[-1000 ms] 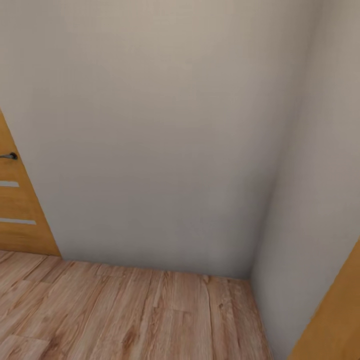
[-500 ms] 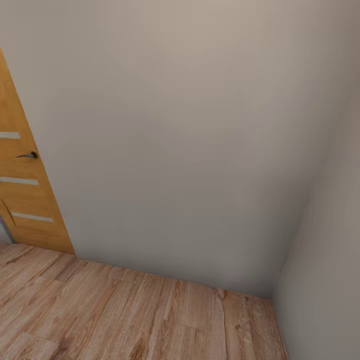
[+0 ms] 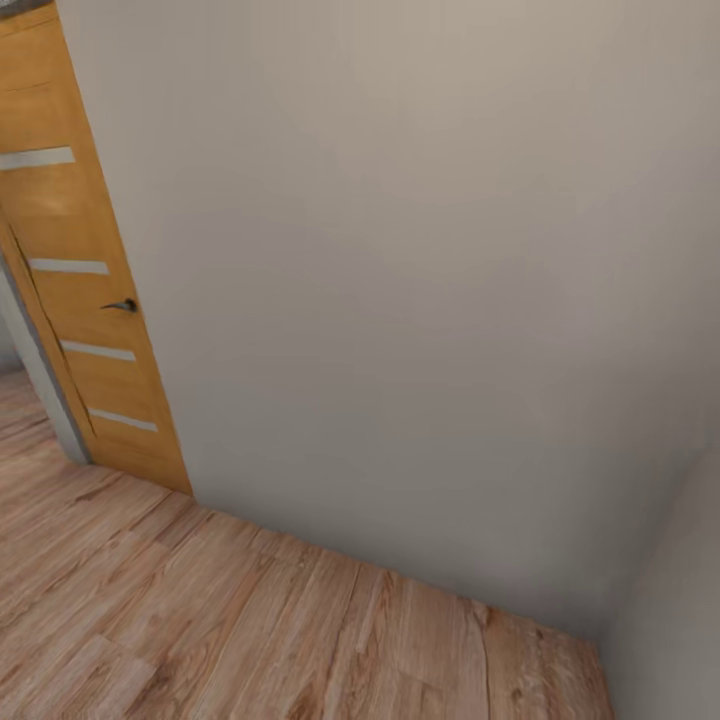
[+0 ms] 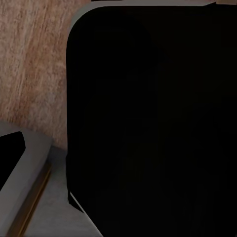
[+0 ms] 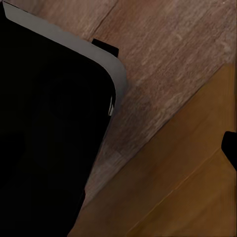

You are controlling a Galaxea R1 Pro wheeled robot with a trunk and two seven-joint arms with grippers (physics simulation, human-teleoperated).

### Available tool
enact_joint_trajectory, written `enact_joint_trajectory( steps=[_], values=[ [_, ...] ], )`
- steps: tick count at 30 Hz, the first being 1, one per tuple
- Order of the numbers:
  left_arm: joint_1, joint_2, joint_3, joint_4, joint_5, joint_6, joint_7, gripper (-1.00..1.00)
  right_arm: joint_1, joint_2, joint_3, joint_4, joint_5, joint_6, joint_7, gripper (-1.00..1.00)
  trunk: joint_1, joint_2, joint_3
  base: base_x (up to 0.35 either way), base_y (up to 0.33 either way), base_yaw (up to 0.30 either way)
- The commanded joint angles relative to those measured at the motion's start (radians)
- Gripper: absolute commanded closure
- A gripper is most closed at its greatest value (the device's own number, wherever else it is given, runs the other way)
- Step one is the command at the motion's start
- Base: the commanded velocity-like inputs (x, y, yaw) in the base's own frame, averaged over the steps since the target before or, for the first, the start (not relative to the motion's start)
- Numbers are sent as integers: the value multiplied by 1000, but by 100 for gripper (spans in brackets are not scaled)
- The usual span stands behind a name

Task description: Move the two storage containers from the living room to the garage. In the garage, place one container on the floor and stack the other container on top of it (either order is fine).

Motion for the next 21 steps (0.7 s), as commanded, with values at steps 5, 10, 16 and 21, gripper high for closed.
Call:
enact_joint_trajectory(
  steps=[5,10,16,21],
  values=[
    [0,0,1,0,6,-1,0,-100,-1,7,7,2,-2,-5,0,-100,0,0,-1,116,0,270],
    [0,2,1,0,6,0,0,-100,0,7,7,3,-2,-5,0,-100,0,0,-1,278,0,270],
    [0,0,1,0,6,0,0,-100,0,7,7,2,-3,-5,0,-100,0,0,-1,319,0,270],
    [0,1,1,0,6,0,0,-100,-1,8,7,3,-3,-5,0,-100,0,0,-1,321,0,270]
  ],
)
